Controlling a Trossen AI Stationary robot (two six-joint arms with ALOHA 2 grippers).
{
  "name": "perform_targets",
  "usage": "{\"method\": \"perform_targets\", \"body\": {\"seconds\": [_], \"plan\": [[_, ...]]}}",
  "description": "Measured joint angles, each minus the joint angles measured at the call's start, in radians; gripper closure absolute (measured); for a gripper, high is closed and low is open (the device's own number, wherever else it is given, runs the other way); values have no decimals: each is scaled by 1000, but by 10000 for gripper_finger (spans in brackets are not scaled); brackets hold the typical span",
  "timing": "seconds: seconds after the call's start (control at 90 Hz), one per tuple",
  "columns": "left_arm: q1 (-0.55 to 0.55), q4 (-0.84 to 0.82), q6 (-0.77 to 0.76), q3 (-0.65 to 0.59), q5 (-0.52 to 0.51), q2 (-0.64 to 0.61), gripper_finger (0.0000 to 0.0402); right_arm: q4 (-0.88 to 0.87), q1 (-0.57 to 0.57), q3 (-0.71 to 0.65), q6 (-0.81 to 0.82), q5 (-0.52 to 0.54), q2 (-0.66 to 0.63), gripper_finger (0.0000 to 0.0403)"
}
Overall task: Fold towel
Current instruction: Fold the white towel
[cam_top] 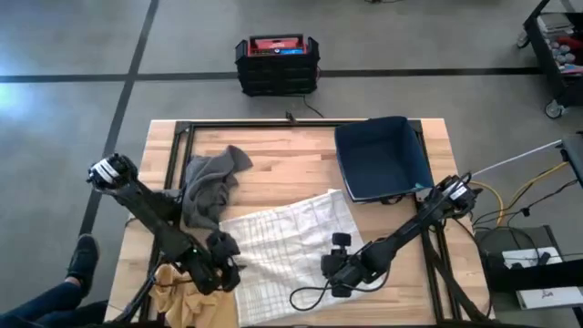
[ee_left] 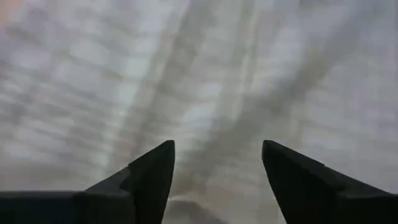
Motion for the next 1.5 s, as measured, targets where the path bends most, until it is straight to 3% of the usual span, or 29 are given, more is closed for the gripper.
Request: {"method": "perform_targets", "body": {"seconds": [0.144, 0.267, 0.356, 0.5, 0.678, 0.833, 0.911, 1.022, 1.222, 1.367, 1.5], "plan": [[-1, -25, -21, -9, 161, 33, 208, -20, -2, -9, -9, -3, 0, 344], [-25, -39, -28, 14, 308, 17, 227, -94, 0, -10, -8, -70, 0, 356], [-38, -106, -11, 43, 338, -7, 240, -148, 0, -1, -4, -102, -2, 363], [-40, -218, 30, 97, 275, -43, 259, -256, -2, 62, -72, -100, -16, 370], [-38, -221, 89, 106, 50, -57, 278, -241, -27, 109, -162, -16, -40, 368], [7, -183, 85, 71, -64, -25, 289, -220, -53, 84, -164, -118, -39, 364], [45, -135, 86, 42, -69, -6, 293, -229, -56, 61, -164, -179, -35, 365], [99, -115, 88, -1, -42, 27, 298, -223, -57, 26, -151, -184, -35, 371], [213, -85, 45, -92, -13, 43, 307, -215, -52, 3, 24, -250, -23, 384], [295, -87, 126, -129, -20, 20, 314, -156, -15, 8, 174, -270, -20, 389], [363, -105, 254, -125, 6, -26, 320, -235, -5, 50, 173, -302, -31, 390]]}}
